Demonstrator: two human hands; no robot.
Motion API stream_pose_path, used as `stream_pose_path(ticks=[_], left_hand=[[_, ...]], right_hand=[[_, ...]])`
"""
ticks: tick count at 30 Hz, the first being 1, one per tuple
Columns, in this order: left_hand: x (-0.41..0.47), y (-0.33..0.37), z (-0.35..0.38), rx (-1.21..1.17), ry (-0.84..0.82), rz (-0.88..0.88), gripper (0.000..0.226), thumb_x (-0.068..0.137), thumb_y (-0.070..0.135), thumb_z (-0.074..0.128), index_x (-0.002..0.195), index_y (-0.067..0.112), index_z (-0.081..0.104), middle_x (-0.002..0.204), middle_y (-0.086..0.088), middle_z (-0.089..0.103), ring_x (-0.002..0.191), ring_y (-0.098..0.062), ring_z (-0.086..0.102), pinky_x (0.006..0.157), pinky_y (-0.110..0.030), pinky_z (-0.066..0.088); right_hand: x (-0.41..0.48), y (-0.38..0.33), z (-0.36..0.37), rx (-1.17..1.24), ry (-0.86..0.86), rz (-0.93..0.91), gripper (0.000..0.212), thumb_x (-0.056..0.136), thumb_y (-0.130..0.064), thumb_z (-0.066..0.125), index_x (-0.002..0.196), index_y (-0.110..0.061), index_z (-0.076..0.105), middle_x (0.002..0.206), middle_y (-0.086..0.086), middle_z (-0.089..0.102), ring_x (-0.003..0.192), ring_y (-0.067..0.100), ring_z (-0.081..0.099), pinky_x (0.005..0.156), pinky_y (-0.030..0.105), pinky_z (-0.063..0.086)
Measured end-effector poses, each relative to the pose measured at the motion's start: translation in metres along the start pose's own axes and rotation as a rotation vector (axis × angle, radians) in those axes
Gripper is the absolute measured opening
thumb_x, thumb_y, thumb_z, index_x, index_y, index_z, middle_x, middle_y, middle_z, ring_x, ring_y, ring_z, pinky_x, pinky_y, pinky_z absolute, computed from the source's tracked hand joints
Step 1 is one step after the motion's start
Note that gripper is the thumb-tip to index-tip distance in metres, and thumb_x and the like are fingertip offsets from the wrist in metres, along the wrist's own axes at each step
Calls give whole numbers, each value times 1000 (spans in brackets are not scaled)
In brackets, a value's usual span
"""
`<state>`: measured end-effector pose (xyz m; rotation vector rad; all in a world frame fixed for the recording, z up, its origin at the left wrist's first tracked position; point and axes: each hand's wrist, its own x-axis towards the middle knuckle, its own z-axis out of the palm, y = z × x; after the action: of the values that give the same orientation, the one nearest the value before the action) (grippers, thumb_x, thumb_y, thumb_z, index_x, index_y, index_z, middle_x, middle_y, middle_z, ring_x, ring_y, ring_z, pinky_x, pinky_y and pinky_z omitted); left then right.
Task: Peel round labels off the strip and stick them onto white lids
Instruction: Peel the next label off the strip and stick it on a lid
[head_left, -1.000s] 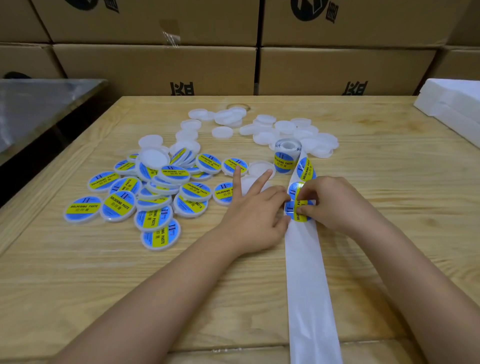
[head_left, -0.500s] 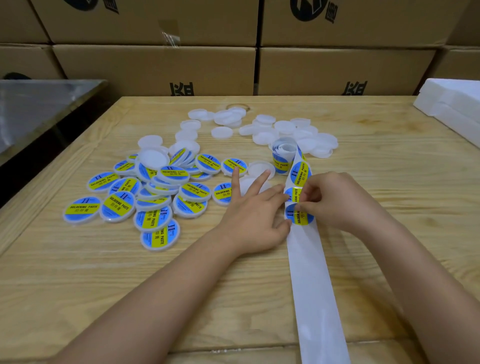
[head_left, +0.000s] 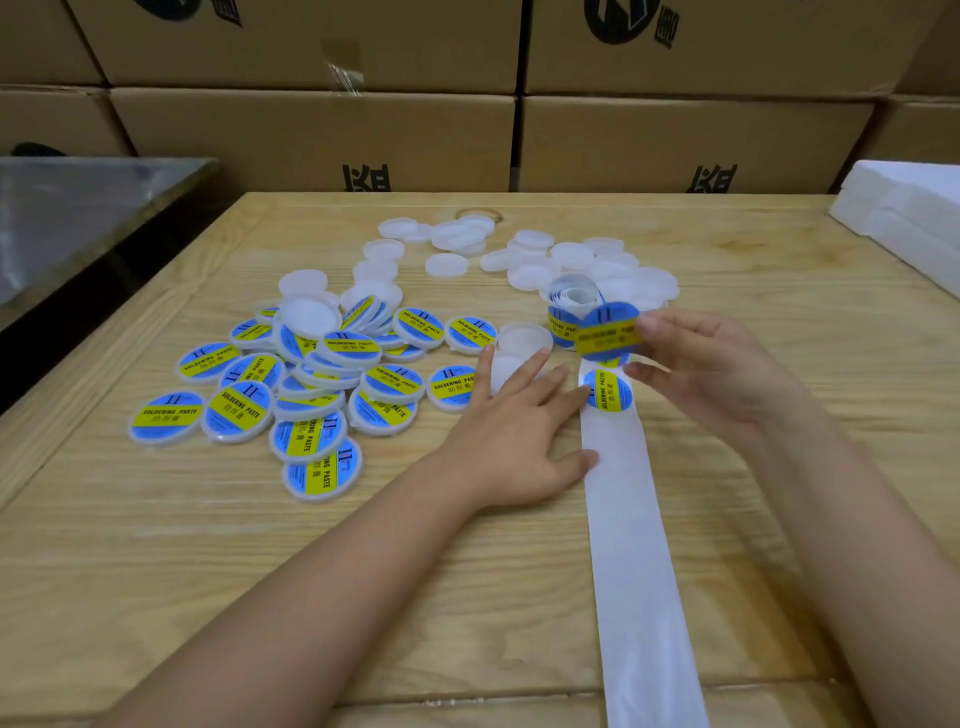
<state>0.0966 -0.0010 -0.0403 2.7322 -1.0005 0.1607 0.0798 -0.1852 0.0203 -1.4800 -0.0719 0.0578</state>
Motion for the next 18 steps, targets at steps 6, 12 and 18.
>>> stream_pose_path(ticks=[6,12,18], left_hand=[[-1,0,-2,-144,114,-24,73,84,54,55,143,19,32,153,2,26,145,-12,1,112,-44,-21],[-1,-7,-4,-74,338,-226,50,83,26,55,131,16,47,137,5,49,137,-12,30,113,-37,-14],[2,-14,-6,-171,407,-268,30,93,19,51,119,9,62,119,-11,64,113,-29,53,99,-32,30]], right_hand=[[18,38,46,526,198,-7,22,70,-23,66,88,-10,62,71,-2,55,59,7,49,55,19,42],[23,46,35,622,285,44,21,73,-20,66,91,-11,60,70,-2,50,57,8,46,56,19,40],[23,46,34,599,258,65,22,72,-21,65,92,-11,61,72,-3,59,62,8,53,60,20,43]])
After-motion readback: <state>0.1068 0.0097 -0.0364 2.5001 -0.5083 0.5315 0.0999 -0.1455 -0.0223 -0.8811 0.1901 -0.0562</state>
